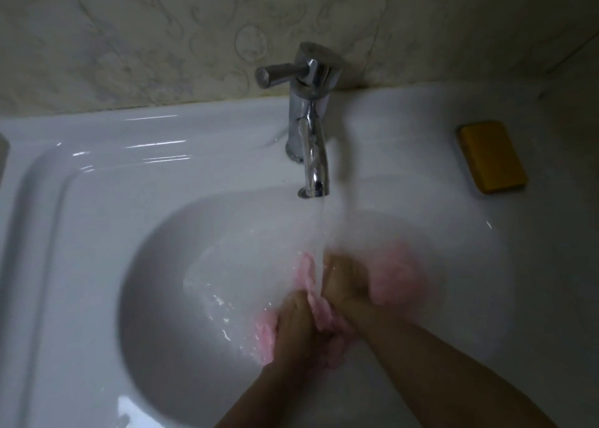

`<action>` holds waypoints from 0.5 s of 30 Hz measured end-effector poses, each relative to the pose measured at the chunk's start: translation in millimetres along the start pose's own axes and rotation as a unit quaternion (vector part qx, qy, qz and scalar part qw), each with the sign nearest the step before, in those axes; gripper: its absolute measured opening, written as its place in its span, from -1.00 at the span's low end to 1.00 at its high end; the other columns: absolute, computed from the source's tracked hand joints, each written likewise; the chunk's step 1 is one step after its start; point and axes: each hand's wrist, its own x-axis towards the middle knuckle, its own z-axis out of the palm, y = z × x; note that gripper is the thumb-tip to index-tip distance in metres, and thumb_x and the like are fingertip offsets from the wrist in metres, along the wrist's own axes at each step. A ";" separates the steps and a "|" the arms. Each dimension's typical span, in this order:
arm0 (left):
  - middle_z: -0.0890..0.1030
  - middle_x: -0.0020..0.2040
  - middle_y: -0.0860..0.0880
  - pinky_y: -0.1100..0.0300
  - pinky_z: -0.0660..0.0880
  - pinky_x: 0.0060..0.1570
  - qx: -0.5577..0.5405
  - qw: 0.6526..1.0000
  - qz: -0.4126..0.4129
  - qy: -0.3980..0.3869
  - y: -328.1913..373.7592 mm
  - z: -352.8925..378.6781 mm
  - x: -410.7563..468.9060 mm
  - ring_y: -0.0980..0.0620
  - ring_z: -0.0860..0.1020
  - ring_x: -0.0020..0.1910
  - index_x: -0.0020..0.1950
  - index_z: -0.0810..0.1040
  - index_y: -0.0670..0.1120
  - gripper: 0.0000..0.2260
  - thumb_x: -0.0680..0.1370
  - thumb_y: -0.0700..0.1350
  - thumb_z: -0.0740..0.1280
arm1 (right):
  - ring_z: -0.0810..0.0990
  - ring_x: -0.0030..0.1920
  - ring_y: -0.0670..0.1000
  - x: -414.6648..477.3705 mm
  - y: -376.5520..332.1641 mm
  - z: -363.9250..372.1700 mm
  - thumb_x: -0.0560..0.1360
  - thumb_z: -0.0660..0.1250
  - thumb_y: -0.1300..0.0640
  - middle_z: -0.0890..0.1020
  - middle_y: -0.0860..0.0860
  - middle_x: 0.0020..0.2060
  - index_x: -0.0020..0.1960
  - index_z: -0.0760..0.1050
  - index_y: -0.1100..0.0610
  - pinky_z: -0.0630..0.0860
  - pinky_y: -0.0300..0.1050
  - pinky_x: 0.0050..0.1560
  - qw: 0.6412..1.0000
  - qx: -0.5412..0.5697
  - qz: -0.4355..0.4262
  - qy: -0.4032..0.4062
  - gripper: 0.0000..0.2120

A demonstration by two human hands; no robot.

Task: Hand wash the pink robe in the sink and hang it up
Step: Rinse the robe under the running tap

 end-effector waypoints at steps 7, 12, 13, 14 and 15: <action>0.37 0.24 -0.04 -0.13 0.21 0.27 0.329 0.938 0.088 -0.059 8.3 -31.1 0.1 -0.10 0.33 0.26 0.20 0.44 0.07 -0.38 0.34 0.42 0.02 | 0.62 -0.14 -0.24 20.5 46.3 -76.2 0.21 0.53 0.22 0.68 -0.18 -0.23 -0.07 0.56 0.06 0.52 -0.32 -0.05 0.909 0.400 -0.017 -0.116 -0.68; 0.03 0.52 -0.09 -0.27 0.17 0.29 0.380 0.909 0.054 -0.165 5.7 -32.4 -7.8 -0.18 0.10 0.46 0.38 0.21 0.21 -0.23 0.23 0.50 -0.03 | 0.51 -0.21 -0.17 -21.2 63.7 -92.4 0.30 0.33 -0.39 0.54 -0.20 -0.25 -0.07 0.52 -0.08 0.39 -0.20 -0.20 0.986 0.005 -0.081 -0.146 -0.57; 0.22 0.46 -0.16 -0.27 0.35 0.13 0.408 0.896 0.034 -0.172 4.9 -25.1 -10.9 -0.23 0.31 0.36 0.37 0.27 0.15 -0.19 0.22 0.52 -0.01 | 0.53 -0.04 -0.10 -29.5 69.6 -81.6 0.24 0.18 -0.55 0.52 -0.19 -0.06 0.10 0.49 -0.13 0.42 -0.18 -0.08 0.981 -0.117 -0.116 -0.107 -0.35; 0.43 0.32 -0.18 -0.19 0.48 -0.10 0.412 0.897 0.013 -0.161 -1.5 -15.9 -12.4 -0.23 0.50 0.17 0.31 0.37 0.10 -0.20 0.23 0.54 0.01 | 0.51 0.13 0.02 -33.3 79.0 -64.5 0.23 0.04 -0.63 0.51 -0.08 0.14 0.25 0.44 -0.16 0.44 -0.09 0.07 0.969 -0.180 -0.149 -0.085 -0.20; 0.55 0.18 -0.13 -0.08 0.52 -0.26 0.410 0.901 0.004 -0.144 -3.3 -9.0 -13.7 -0.17 0.59 0.00 0.23 0.44 0.09 -0.25 0.25 0.53 0.04 | 0.47 0.25 0.15 -35.0 86.7 -47.7 0.27 -0.06 -0.63 0.47 0.04 0.28 0.33 0.39 -0.18 0.40 0.04 0.17 0.957 -0.206 -0.186 -0.084 -0.17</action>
